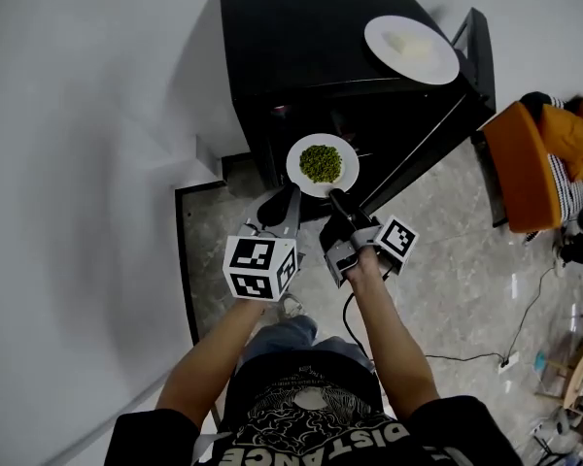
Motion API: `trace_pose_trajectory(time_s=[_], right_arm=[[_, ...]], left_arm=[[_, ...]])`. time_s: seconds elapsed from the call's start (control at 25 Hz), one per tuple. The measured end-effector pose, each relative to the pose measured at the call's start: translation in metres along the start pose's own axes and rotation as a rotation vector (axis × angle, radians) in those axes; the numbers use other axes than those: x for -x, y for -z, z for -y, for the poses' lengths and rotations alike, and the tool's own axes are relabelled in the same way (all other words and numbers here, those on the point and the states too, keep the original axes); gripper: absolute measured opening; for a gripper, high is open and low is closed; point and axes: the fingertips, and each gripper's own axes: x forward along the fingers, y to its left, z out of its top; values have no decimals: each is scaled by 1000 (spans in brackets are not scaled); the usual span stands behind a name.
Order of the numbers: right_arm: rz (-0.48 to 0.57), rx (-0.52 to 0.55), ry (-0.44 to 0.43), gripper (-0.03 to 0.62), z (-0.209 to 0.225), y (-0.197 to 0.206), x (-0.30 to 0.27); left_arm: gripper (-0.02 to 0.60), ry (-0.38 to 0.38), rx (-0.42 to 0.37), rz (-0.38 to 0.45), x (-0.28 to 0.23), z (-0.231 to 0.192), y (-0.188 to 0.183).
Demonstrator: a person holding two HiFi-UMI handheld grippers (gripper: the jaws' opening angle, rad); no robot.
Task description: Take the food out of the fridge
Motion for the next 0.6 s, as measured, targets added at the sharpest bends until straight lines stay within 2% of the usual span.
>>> trace_pose_trajectory(time_s=[0.28,0.6], right_arm=[[-37,23,-54,8,-71,19,52],[-95,39,-115,8,-153,37,79]], left_arm=[[2,-55,-34,33,19,6,-30],[2,-98,-59,57,47,-1,-65]])
